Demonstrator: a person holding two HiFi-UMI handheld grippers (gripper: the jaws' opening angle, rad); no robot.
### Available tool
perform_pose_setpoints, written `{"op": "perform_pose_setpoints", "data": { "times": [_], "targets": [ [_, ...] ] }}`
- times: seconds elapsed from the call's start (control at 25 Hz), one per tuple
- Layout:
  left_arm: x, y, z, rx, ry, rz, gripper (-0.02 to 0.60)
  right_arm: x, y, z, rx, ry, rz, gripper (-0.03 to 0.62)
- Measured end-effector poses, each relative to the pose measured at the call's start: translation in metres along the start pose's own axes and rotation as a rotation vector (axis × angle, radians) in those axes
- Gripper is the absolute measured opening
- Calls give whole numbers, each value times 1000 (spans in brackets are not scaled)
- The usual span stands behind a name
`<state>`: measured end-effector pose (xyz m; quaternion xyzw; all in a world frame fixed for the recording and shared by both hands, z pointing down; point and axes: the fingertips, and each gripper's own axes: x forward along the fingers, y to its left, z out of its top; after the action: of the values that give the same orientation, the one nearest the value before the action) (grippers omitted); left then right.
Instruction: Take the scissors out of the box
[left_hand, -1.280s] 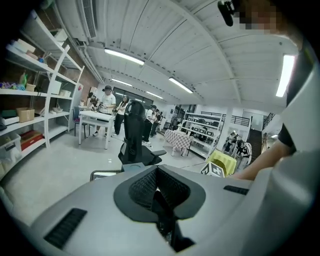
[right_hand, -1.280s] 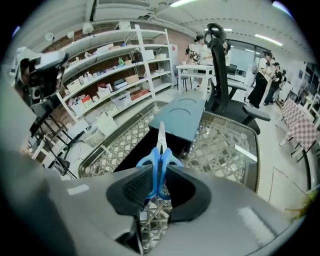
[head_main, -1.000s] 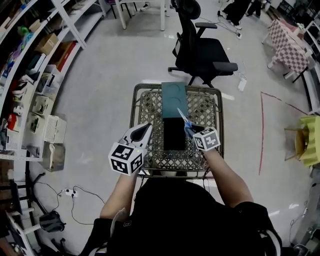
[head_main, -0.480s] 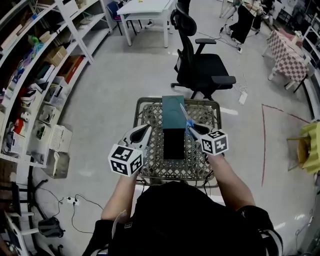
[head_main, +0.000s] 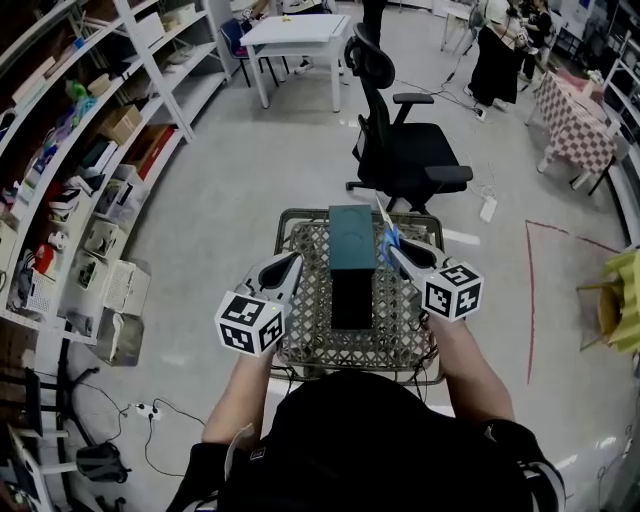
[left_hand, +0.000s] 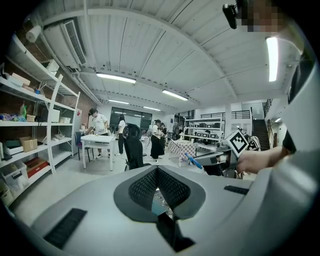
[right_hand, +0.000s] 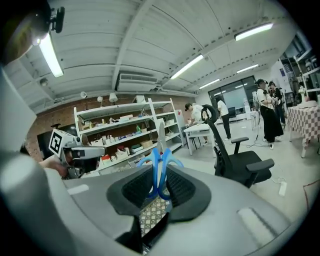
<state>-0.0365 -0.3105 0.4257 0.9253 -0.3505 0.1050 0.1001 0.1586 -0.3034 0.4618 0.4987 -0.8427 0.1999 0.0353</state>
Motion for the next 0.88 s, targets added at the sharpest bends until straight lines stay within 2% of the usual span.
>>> {"op": "perform_pose_setpoints", "data": {
  "times": [0.24,0.56,0.88],
  "targets": [
    [-2,7,11,9,-22,14,6,-22,11,33,39,-110,32,97],
    [-15,7,31,18,-78,22,6,-60,28,63,22,-266,70,96],
    [-22,9,35,-8,-100,31,6,-82,22,63,13,-314,43,96]
  ]
}}
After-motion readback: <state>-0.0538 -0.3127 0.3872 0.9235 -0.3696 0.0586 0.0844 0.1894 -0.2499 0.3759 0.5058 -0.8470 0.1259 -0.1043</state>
